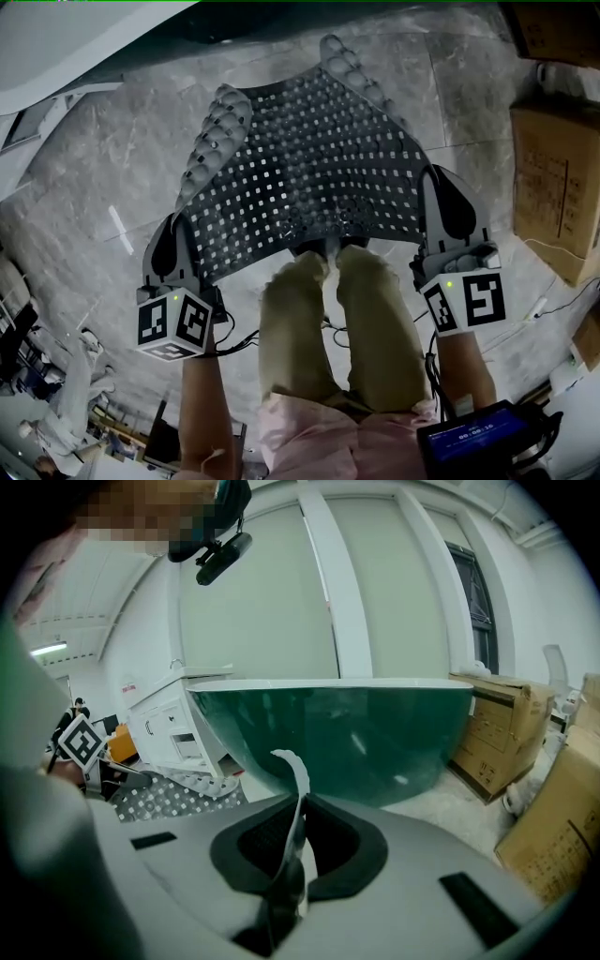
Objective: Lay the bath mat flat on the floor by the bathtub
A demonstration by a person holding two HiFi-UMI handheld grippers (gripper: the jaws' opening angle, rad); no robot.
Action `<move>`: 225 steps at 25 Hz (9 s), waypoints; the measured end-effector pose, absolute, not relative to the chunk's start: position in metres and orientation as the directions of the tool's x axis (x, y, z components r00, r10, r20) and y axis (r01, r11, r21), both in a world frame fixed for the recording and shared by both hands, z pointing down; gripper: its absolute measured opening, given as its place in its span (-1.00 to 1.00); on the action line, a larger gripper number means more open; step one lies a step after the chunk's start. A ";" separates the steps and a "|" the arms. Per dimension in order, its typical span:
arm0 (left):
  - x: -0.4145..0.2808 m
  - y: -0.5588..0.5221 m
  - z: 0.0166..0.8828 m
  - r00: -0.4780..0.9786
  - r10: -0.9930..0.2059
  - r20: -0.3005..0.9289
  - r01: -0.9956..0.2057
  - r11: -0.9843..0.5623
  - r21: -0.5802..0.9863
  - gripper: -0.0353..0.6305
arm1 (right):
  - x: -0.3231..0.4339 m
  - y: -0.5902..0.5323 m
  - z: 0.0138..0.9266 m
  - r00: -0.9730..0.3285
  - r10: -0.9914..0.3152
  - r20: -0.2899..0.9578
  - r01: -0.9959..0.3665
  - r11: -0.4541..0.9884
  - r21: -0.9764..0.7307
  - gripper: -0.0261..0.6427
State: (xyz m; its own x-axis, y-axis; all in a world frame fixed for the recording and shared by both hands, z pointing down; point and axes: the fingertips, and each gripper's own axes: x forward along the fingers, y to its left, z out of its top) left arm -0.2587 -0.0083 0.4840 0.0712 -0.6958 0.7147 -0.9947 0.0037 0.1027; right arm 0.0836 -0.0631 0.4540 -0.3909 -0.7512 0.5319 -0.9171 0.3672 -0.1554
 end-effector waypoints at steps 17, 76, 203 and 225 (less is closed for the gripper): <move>-0.255 -0.010 0.498 0.112 -0.686 0.719 -0.986 0.013 0.166 -0.78 | 0.086 -0.063 0.454 -0.365 -0.745 0.558 -0.925 0.357 -0.129 -0.83; -0.278 0.006 0.515 0.100 -0.667 0.739 -0.986 0.033 0.163 -0.78 | 0.084 -0.065 0.453 -0.336 -0.753 0.566 -0.930 0.362 -0.070 -0.83; -0.375 0.057 0.739 -0.062 -0.510 0.858 -0.957 0.274 0.093 -0.78 | 0.210 -0.077 0.661 -0.064 -0.682 0.728 -0.986 0.155 0.059 -0.83; -0.388 0.066 0.659 -0.139 -0.650 0.747 -0.895 0.406 0.186 -0.38 | 0.210 -0.094 0.617 -0.068 -0.778 0.625 -0.986 0.146 0.075 -0.60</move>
